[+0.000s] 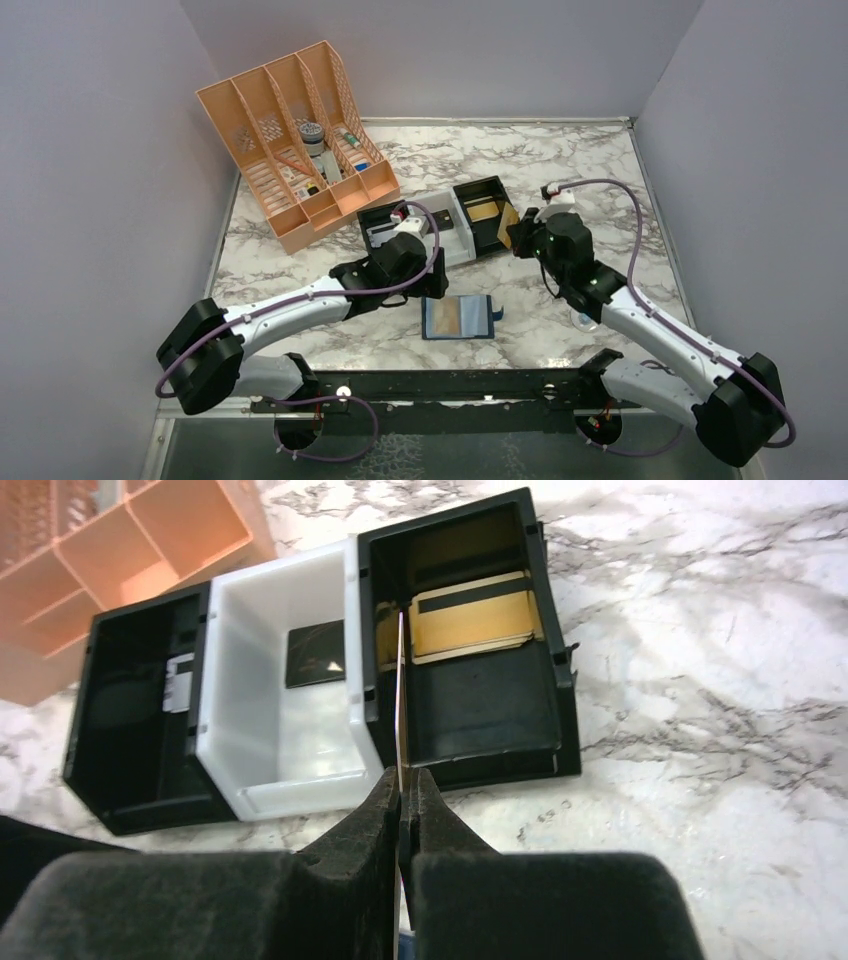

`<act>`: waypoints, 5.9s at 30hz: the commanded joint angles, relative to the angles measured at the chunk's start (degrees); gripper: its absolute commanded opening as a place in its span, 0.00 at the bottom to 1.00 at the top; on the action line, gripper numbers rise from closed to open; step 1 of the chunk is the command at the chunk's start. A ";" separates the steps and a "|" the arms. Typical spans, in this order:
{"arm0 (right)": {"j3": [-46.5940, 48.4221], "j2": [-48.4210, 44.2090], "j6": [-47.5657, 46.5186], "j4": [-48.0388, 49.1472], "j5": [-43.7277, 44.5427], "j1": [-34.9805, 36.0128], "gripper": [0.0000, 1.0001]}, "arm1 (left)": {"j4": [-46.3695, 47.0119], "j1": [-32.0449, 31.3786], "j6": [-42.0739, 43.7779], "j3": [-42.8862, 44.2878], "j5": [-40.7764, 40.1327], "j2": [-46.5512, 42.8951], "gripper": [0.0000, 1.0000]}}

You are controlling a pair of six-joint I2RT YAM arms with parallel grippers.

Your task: Take the credit cards out of the card holder

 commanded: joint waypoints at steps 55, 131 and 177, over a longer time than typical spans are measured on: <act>15.90 32.51 -47.88 12.13 -0.12 -0.49 0.01 | -4.81 5.16 -2.94 -6.45 -3.74 -11.27 0.99; 16.22 34.18 -25.69 11.11 -8.39 -4.56 0.55 | -6.51 5.60 -1.24 -6.22 -4.26 -13.27 0.99; 30.41 50.88 -3.55 -10.34 -2.50 -4.61 0.26 | -6.38 5.86 -1.08 -6.76 -4.27 -13.26 0.99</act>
